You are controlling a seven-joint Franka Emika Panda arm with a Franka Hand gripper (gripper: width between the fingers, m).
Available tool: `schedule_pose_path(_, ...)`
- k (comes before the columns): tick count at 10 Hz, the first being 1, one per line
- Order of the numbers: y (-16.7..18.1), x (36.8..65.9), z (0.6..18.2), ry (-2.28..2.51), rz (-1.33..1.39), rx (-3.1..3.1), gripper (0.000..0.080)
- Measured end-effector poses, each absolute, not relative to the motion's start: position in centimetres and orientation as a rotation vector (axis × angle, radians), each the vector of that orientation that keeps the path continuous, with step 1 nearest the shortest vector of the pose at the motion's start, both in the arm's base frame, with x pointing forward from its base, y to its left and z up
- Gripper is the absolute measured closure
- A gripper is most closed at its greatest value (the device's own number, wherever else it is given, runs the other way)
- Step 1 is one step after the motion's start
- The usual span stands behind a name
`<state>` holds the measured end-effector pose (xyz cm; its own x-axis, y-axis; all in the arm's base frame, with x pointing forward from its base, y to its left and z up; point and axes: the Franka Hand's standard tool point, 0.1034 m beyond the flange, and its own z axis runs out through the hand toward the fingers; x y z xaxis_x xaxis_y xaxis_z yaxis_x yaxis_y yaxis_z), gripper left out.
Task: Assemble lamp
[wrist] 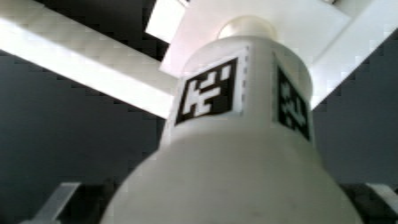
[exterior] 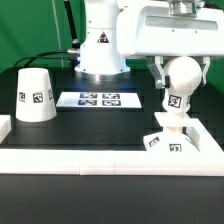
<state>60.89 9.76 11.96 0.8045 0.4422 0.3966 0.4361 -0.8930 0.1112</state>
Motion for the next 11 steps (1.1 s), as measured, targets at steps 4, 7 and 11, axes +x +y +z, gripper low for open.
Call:
schedule_pose_path(4,9.87,60.52,12.01,0.716,0.766,2.934,0.0223)
schedule_pose_path(7,9.78,60.03,11.90,0.713,0.788,2.925,0.0223)
schedule_pose_path(11,9.95,60.08,12.63,0.717,0.787,2.925,0.0102)
